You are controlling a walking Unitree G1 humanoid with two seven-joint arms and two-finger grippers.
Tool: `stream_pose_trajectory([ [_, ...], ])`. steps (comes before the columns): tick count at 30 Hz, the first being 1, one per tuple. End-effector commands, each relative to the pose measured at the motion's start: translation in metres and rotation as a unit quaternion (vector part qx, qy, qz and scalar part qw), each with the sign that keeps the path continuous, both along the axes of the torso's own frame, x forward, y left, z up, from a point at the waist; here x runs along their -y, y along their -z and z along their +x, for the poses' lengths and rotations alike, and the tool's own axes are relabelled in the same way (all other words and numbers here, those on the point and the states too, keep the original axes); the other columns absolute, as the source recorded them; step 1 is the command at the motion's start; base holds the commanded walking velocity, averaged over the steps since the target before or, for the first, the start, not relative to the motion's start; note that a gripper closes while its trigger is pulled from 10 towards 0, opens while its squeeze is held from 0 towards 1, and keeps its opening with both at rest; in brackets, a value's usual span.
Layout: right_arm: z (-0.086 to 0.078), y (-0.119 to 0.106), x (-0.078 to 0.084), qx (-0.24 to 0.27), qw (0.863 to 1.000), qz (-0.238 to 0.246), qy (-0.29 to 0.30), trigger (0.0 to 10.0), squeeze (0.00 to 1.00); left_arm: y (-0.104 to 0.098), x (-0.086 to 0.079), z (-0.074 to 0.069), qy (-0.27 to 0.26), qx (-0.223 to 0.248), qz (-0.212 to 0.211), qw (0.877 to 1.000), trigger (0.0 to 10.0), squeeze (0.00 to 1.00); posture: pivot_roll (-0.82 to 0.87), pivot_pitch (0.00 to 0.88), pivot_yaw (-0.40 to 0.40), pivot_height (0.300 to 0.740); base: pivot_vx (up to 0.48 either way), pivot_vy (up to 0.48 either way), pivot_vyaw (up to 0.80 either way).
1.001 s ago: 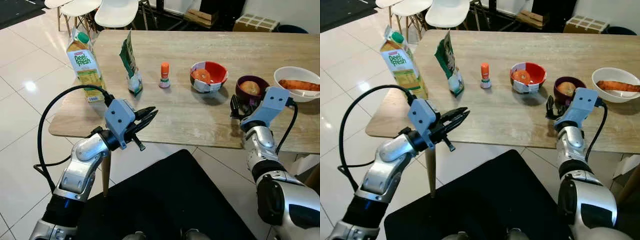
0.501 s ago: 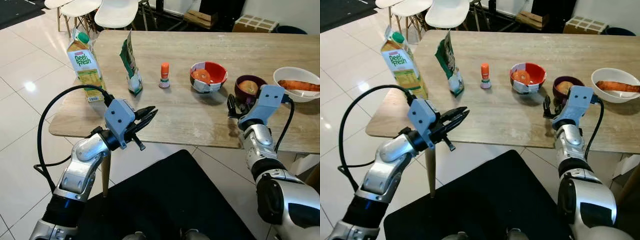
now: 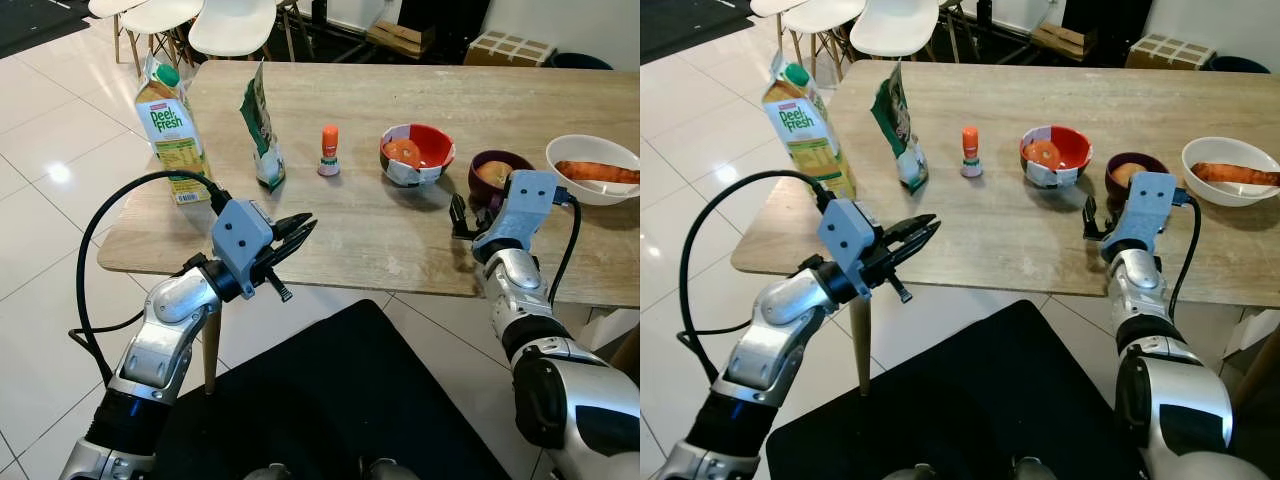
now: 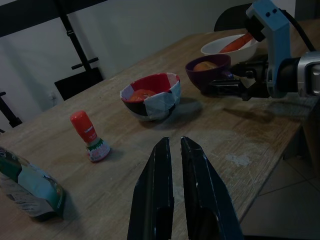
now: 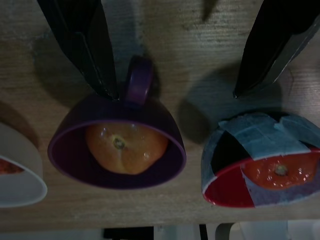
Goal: Restocking fridge
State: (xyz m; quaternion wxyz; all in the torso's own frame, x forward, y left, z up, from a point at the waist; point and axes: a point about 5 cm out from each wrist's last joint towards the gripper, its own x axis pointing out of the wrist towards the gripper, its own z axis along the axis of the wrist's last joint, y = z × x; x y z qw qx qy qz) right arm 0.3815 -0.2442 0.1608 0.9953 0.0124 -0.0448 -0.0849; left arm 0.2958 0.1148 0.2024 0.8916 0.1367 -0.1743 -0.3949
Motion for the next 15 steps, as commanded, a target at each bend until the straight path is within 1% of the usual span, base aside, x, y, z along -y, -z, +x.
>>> stream_pose_trajectory([
  [1,-0.0024,0.0091,0.0004,-0.019,1.0,0.01,0.004,10.0,0.0,0.0057,0.0018,-0.0019,0.001,-0.007,-0.001,1.0,10.0,0.0,0.04,0.143,0.018,0.74,0.0,0.0,0.0],
  [7,-0.0024,0.0096,0.0008,-0.02,1.0,0.019,0.007,10.0,0.0,0.0056,0.0018,-0.0016,0.001,-0.007,0.0,1.0,10.0,0.0,0.04,0.147,0.017,0.74,0.0,0.0,0.0],
  [8,-0.0024,0.0102,0.0006,-0.02,0.999,0.026,0.006,10.0,0.0,0.0058,0.0023,-0.0016,0.001,-0.008,-0.001,1.0,10.0,0.0,0.04,0.147,0.019,0.74,0.0,0.0,0.0],
  [9,-0.0024,0.0105,0.0006,-0.021,0.999,0.029,0.006,8.1,0.0,0.006,0.0025,-0.0016,0.001,-0.008,-0.001,1.0,10.0,0.0,0.04,0.147,0.019,0.74,0.0,0.0,0.0],
  [10,-0.0024,0.0105,0.0006,-0.021,0.999,0.029,0.006,8.1,0.0,0.006,0.0025,-0.0016,0.001,-0.008,-0.001,1.0,10.0,0.0,0.04,0.147,0.019,0.74,0.0,0.0,0.0],
  [12,-0.0025,0.011,0.0006,-0.022,0.999,0.033,0.007,1.6,0.0,0.0065,0.003,-0.0015,0.001,-0.009,-0.001,1.0,10.0,0.0,0.04,0.148,0.02,0.74,0.0,0.0,0.0],
  [14,-0.0025,0.0112,0.0007,-0.022,0.999,0.033,0.007,1.6,0.0,0.0067,0.0032,-0.0013,0.002,-0.009,-0.001,1.0,10.0,0.0,0.04,0.147,0.02,0.74,0.0,0.0,0.0],
  [15,-0.0026,0.0112,0.0009,-0.023,0.999,0.033,0.007,0.5,0.0,0.0068,0.0033,-0.0012,0.001,-0.009,0.0,1.0,10.0,0.0,0.04,0.147,0.019,0.74,0.0,0.0,0.0],
])
